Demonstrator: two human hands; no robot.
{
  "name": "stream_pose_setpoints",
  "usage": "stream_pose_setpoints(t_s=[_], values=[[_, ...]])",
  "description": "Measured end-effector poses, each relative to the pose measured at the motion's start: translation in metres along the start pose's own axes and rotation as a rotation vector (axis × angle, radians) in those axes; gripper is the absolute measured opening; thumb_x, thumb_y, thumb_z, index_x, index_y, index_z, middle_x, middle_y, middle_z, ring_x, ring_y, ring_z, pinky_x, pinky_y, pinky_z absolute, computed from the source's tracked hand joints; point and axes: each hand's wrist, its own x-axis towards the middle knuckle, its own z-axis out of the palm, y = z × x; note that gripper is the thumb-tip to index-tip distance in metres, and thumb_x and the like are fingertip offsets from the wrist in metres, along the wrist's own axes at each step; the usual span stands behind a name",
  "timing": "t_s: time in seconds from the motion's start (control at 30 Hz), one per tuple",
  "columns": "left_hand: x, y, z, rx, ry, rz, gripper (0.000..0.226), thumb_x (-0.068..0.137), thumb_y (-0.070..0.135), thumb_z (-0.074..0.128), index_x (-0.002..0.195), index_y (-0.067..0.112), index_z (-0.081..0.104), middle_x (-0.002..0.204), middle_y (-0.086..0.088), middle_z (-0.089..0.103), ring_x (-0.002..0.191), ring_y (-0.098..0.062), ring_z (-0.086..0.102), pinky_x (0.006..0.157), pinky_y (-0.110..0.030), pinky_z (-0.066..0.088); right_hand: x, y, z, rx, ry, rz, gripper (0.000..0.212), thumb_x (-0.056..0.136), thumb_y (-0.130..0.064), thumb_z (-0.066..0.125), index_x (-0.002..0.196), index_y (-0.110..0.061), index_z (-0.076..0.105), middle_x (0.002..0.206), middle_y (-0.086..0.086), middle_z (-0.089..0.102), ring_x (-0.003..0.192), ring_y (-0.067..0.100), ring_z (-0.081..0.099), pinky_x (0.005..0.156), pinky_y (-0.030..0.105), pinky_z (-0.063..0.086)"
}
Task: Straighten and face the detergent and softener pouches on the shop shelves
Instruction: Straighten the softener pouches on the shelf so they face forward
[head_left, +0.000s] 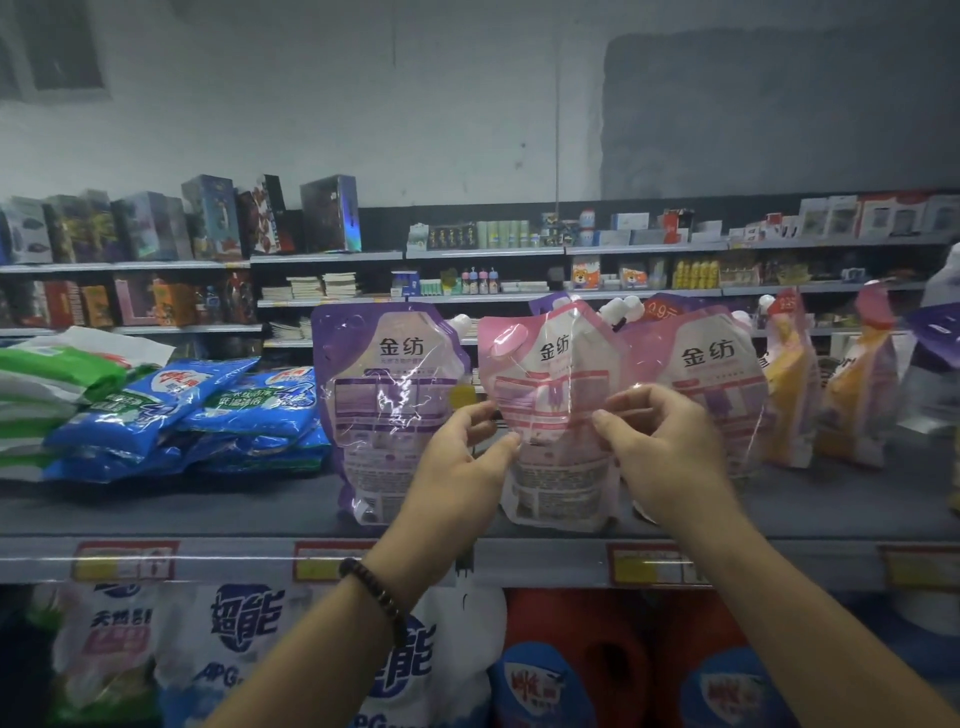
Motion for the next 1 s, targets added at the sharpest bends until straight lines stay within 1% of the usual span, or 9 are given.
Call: stream_pose_setpoints(t_s=[0.07, 0.13, 0.33, 0.4, 0.5, 0.6, 0.73, 0.9, 1.0], values=[[0.008, -0.002, 0.009, 0.016, 0.025, 0.004, 0.034, 0.108, 0.019, 0.059, 0.14, 0.03, 0.055, 0.134, 0.012, 0.064, 0.115, 0.006, 0.065, 0.082, -0.011, 0.053, -0.001, 0.003, -0.006, -0.07, -0.002, 0.047, 0.011, 0.095, -0.032, 0.077, 0.096, -0.027, 0.067, 0.091, -0.012, 0.072, 0.09, 0.013, 0.071, 0.077, 0.03, 0.053], [0.019, -0.004, 0.017, -0.003, 0.045, -0.012, 0.026, 0.11, 0.018, 0.055, 0.134, 0.027, 0.056, 0.122, 0.013, 0.069, 0.094, 0.014, 0.069, 0.066, -0.006, 0.052, -0.002, 0.006, -0.01, -0.121, -0.042, 0.075, 0.012, 0.098, -0.037, 0.072, 0.105, -0.03, 0.065, 0.093, -0.017, 0.068, 0.092, 0.012, 0.067, 0.082, 0.03, 0.051], [0.052, -0.009, 0.035, -0.145, 0.138, -0.137, 0.02, 0.113, 0.031, 0.049, 0.119, 0.021, 0.066, 0.112, 0.002, 0.079, 0.102, -0.014, 0.076, 0.076, -0.025, 0.057, 0.003, 0.0, -0.016, -0.225, -0.061, 0.042, 0.012, 0.104, -0.035, 0.063, 0.093, -0.032, 0.063, 0.08, -0.02, 0.058, 0.076, 0.002, 0.054, 0.079, 0.026, 0.042], [0.056, -0.01, 0.038, -0.171, 0.165, -0.151, 0.022, 0.113, 0.032, 0.049, 0.114, 0.02, 0.067, 0.106, 0.0, 0.081, 0.098, -0.016, 0.078, 0.077, -0.031, 0.061, 0.006, -0.001, -0.014, -0.23, -0.058, 0.037, 0.008, 0.103, -0.034, 0.067, 0.105, -0.027, 0.071, 0.082, -0.02, 0.06, 0.085, 0.009, 0.062, 0.081, 0.026, 0.045], [0.058, -0.009, 0.036, -0.188, 0.174, -0.156, 0.022, 0.112, 0.037, 0.051, 0.116, 0.024, 0.068, 0.106, 0.002, 0.082, 0.098, -0.019, 0.079, 0.088, -0.043, 0.064, 0.009, -0.004, -0.011, -0.216, -0.021, 0.011, 0.032, 0.101, -0.035, 0.07, 0.129, -0.021, 0.063, 0.102, -0.012, 0.069, 0.098, 0.015, 0.069, 0.083, 0.032, 0.056], [0.058, -0.004, 0.033, -0.187, 0.178, -0.145, 0.022, 0.111, 0.041, 0.051, 0.12, 0.029, 0.067, 0.107, 0.003, 0.082, 0.095, -0.018, 0.079, 0.084, -0.043, 0.064, 0.016, -0.012, -0.014, -0.227, -0.02, -0.037, 0.043, 0.101, -0.038, 0.07, 0.139, -0.02, 0.057, 0.107, -0.007, 0.071, 0.086, 0.005, 0.065, 0.067, 0.024, 0.053], [0.052, 0.004, 0.032, -0.181, 0.152, -0.107, 0.029, 0.108, 0.051, 0.05, 0.118, 0.029, 0.067, 0.099, 0.004, 0.083, 0.088, -0.02, 0.081, 0.078, -0.048, 0.067, 0.03, -0.026, -0.02, -0.257, -0.018, -0.101, 0.037, 0.102, -0.038, 0.068, 0.136, -0.024, 0.062, 0.099, -0.007, 0.071, 0.076, 0.005, 0.066, 0.057, 0.022, 0.048], [0.05, 0.01, 0.032, -0.185, 0.175, -0.061, 0.02, 0.11, 0.043, 0.052, 0.114, 0.035, 0.069, 0.097, 0.003, 0.083, 0.089, -0.024, 0.081, 0.079, -0.06, 0.066, 0.041, -0.033, -0.021, -0.27, -0.033, -0.135, 0.019, 0.1, -0.041, 0.071, 0.116, -0.031, 0.071, 0.087, -0.01, 0.072, 0.077, 0.013, 0.07, 0.073, 0.04, 0.063], [0.049, 0.013, 0.033, -0.193, 0.185, -0.047, 0.02, 0.111, 0.038, 0.052, 0.114, 0.032, 0.07, 0.097, 0.0, 0.082, 0.092, -0.028, 0.08, 0.081, -0.062, 0.065, 0.047, -0.033, -0.02, -0.27, -0.024, -0.145, 0.009, 0.098, -0.04, 0.075, 0.095, -0.034, 0.069, 0.087, -0.01, 0.072, 0.081, 0.015, 0.07, 0.077, 0.04, 0.061]])
